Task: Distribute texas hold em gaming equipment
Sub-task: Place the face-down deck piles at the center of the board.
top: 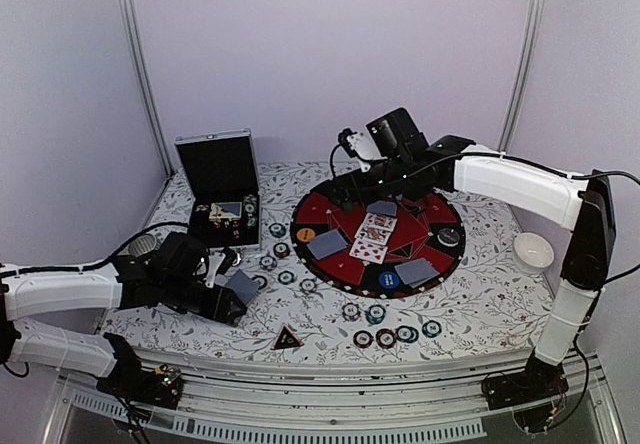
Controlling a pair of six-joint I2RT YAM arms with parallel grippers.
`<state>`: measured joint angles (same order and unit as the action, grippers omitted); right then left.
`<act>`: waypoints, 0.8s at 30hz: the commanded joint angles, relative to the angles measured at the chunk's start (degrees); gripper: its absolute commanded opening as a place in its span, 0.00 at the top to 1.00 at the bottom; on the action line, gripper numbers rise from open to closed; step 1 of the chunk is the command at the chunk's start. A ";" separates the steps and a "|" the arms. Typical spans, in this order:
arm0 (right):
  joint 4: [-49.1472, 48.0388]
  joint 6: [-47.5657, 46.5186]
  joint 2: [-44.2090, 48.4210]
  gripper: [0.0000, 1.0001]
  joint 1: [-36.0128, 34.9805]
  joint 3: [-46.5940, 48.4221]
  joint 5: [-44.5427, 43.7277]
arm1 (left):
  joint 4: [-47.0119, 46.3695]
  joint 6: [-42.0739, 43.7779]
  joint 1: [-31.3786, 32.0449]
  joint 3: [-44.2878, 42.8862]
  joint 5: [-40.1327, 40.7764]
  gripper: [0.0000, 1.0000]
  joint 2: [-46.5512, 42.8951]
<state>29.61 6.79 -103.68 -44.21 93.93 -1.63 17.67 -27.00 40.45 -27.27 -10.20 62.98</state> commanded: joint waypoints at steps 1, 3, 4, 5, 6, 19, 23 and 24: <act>3.18 2.17 0.00 0.01 -5.24 -1.40 -2.15 | -1.93 -6.66 -0.37 3.36 1.88 0.54 -3.78; 4.47 2.64 -1.20 0.01 -8.61 -1.51 -1.79 | -2.99 -7.48 -0.32 5.05 2.57 0.50 -4.45; 5.28 2.91 -1.88 0.01 -10.39 -1.40 -1.72 | -3.39 -7.84 -0.36 5.83 3.19 0.48 -4.61; 6.20 3.22 -2.66 0.01 -12.05 -1.20 -1.88 | -3.66 -8.08 -0.37 6.45 3.74 0.46 -4.63; 7.26 3.58 -3.46 0.01 -13.64 -0.94 -2.05 | -3.65 -8.26 -0.42 7.16 4.71 0.43 -4.55; 13.67 7.34 -17.20 0.01 -26.32 6.81 -2.18 | -2.08 -11.79 -0.33 9.63 10.18 0.22 -4.66; 13.84 10.07 -19.54 0.01 -27.56 7.51 -1.57 | -0.49 -13.55 0.11 10.16 11.82 0.02 -8.73; 13.78 10.63 -20.26 0.01 -27.82 7.75 -1.43 | 0.19 -14.03 0.30 10.09 12.92 0.02 -10.32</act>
<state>41.82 13.96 -121.54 -71.00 99.44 -3.68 15.59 -38.46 40.49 -18.26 -0.51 56.60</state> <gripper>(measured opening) 0.989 0.970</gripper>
